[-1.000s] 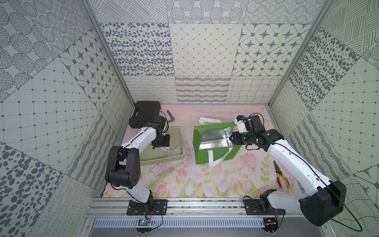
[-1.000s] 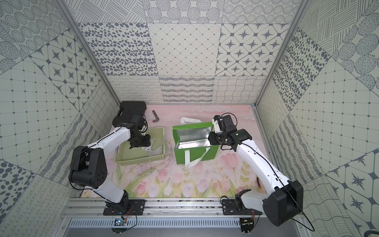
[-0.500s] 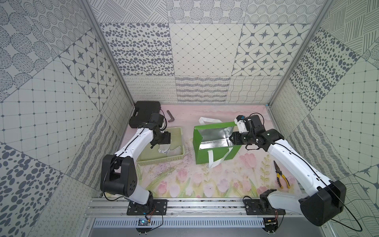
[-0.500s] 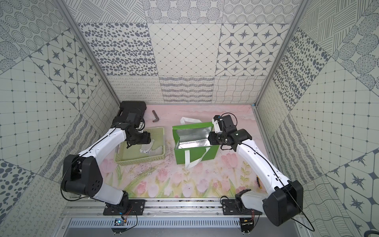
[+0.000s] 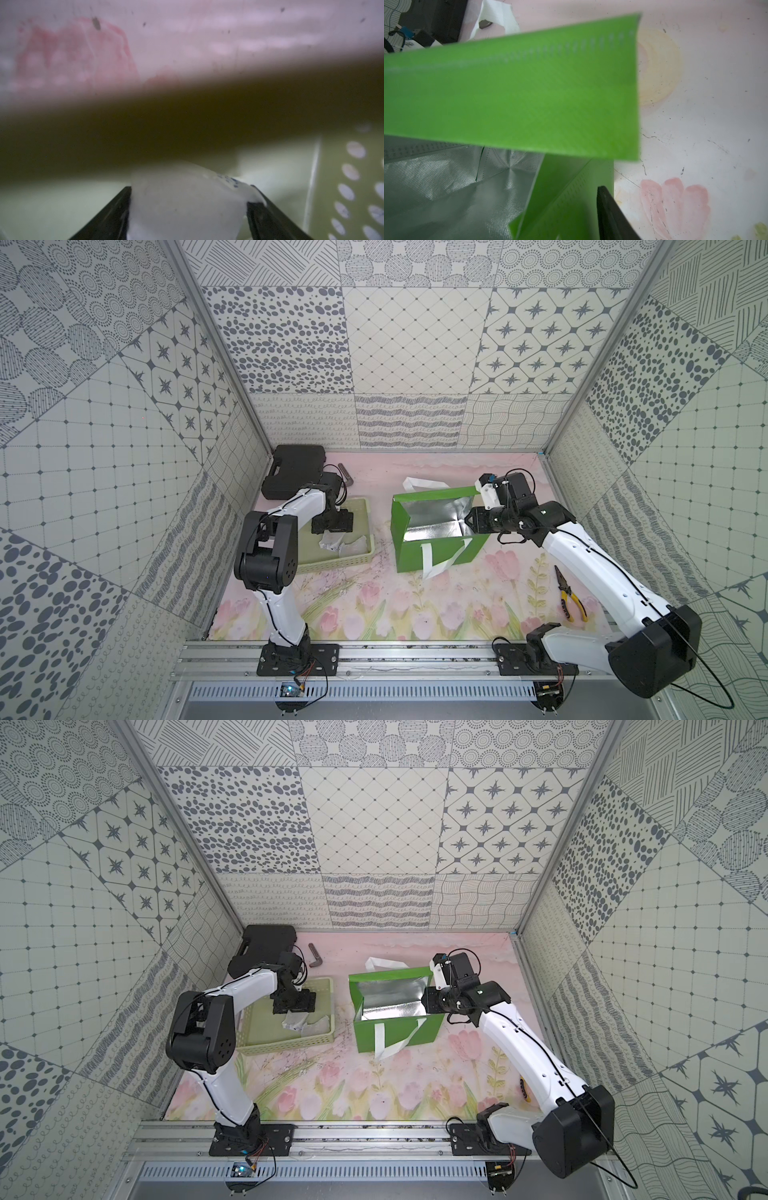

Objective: Place the ice pack in the delivery bag
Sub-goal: Pick up the ice pack from the bin.

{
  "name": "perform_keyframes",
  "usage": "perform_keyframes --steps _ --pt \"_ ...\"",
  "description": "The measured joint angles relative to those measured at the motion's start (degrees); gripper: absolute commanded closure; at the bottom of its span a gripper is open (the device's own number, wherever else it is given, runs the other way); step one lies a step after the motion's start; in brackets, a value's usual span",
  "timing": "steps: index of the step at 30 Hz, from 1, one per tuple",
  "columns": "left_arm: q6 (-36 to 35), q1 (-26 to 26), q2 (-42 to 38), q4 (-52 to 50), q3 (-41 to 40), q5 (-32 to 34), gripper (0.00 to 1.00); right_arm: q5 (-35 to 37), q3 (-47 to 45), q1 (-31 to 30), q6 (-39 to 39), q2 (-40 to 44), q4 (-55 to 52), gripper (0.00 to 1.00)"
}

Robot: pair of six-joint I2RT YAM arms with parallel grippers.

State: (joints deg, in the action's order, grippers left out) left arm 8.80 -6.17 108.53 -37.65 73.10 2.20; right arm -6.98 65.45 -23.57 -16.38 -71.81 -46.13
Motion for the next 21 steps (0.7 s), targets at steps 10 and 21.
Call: perform_keyframes --steps 10,21 --pt "0.0 0.0 1.3 4.9 -0.6 0.4 0.64 0.2 0.3 0.0 0.0 -0.3 -0.4 0.6" --pt "0.2 0.0 -8.2 0.5 -2.2 0.0 0.69 0.2 0.6 0.0 0.0 -0.6 -0.5 0.6"
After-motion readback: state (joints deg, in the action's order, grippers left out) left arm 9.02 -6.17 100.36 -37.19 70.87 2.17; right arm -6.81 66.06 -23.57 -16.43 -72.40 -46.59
